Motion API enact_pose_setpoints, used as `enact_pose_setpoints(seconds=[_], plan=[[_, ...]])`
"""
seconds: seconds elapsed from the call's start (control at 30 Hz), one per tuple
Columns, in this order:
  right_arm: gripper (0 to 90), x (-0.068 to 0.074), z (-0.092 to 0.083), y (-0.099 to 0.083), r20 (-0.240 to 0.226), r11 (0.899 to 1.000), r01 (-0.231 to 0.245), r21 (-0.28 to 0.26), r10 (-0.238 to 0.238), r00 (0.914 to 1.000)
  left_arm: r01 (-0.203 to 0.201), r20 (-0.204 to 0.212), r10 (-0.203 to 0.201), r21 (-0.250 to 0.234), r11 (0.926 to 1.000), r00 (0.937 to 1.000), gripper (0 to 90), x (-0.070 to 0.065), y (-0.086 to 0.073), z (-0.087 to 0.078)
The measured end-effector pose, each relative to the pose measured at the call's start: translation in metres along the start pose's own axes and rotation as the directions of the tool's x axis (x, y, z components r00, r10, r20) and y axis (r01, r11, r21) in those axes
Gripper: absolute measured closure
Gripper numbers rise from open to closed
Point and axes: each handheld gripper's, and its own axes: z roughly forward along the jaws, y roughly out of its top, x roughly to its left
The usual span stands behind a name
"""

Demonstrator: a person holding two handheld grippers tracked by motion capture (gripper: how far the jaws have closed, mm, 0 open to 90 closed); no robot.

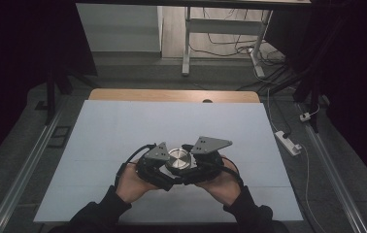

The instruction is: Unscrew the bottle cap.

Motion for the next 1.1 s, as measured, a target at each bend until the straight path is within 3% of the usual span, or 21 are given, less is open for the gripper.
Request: enact_pose_setpoints(seconds=[0.03, 0.13, 0.27, 0.33, 0.4, 0.47, 0.5, 0.57, 0.6, 0.77, 0.87, 0.97, 1.1], plan=[[19.9, 0.0, 0.0, 0.0, 0.0, 1.0, 0.0, 0.0, 0.0, 1.0, -0.008, 0.017, 0.009, -0.002, 1.0, 0.9998, 15.7, 0.0, 0.0, -0.001], [19.9, -0.009, -0.004, -0.001, -0.111, 0.999, 0.032, -0.007, -0.033, 0.9933, -0.033, 0.065, 0.033, -0.01, 0.9994, 0.9973, 15.7, -0.001, 0.0, -0.001], [19.9, -0.023, -0.007, -0.005, -0.266, 0.997, 0.065, -0.039, -0.073, 0.9613, -0.057, 0.126, 0.06, -0.026, 0.998, 0.9903, 15.7, -0.002, 0.0, 0.001], [19.7, -0.026, -0.008, -0.007, -0.291, 0.997, 0.06, -0.044, -0.07, 0.954, -0.059, 0.121, 0.062, -0.023, 0.998, 0.9907, 15.7, -0.003, 0.001, 0.001], [14.5, -0.024, -0.01, -0.006, -0.274, 0.998, 0.043, -0.036, -0.052, 0.9602, -0.061, 0.103, 0.063, -0.021, 0.9979, 0.9927, 15.7, -0.004, 0.002, 0.0], [9.6, -0.02, -0.011, -0.001, -0.211, 1.0, 0.005, -0.028, -0.011, 0.9774, -0.049, 0.071, 0.05, -0.017, 0.9987, 0.9962, 15.7, -0.004, 0.002, -0.001], [9.6, -0.02, -0.011, -0.001, -0.211, 1.0, 0.005, -0.028, -0.011, 0.9774, -0.042, 0.052, 0.043, -0.013, 0.999, 0.9977, 15.7, -0.003, 0.002, -0.001], [9.3, -0.014, -0.011, 0.001, -0.134, 1.0, 0.002, -0.006, -0.003, 0.9909, -0.03, 0.016, 0.03, -0.005, 0.9995, 0.9994, 15.7, -0.002, 0.002, -0.002], [9.4, -0.009, -0.008, 0.002, -0.069, 1.0, -0.012, 0.011, 0.012, 0.9975, -0.024, 0.002, 0.024, 0.0, 0.9997, 0.9997, 15.7, -0.002, 0.001, -0.002], [13.9, -0.002, 0.0, 0.001, -0.006, 0.998, -0.062, 0.01, 0.063, 0.998, -0.008, -0.05, 0.008, 0.015, 0.9999, 0.9987, 15.7, -0.002, 0.001, 0.001], [19.6, 0.001, 0.003, -0.002, 0.036, 0.999, -0.053, 0.001, 0.053, 0.998, -0.006, -0.065, 0.007, 0.019, 0.9998, 0.9979, 15.7, -0.003, 0.001, 0.002], [19.8, 0.0, 0.003, -0.002, 0.029, 0.998, -0.06, 0.004, 0.06, 0.9978, -0.004, -0.052, 0.005, 0.016, 0.9999, 0.9986, 15.7, -0.003, 0.001, 0.002], [20.0, -0.002, 0.001, -0.002, -0.005, 0.999, -0.045, 0.008, 0.045, 0.999, -0.02, 0.0, 0.02, 0.005, 0.9998, 0.9998, 15.7, -0.001, 0.0, 0.001]])
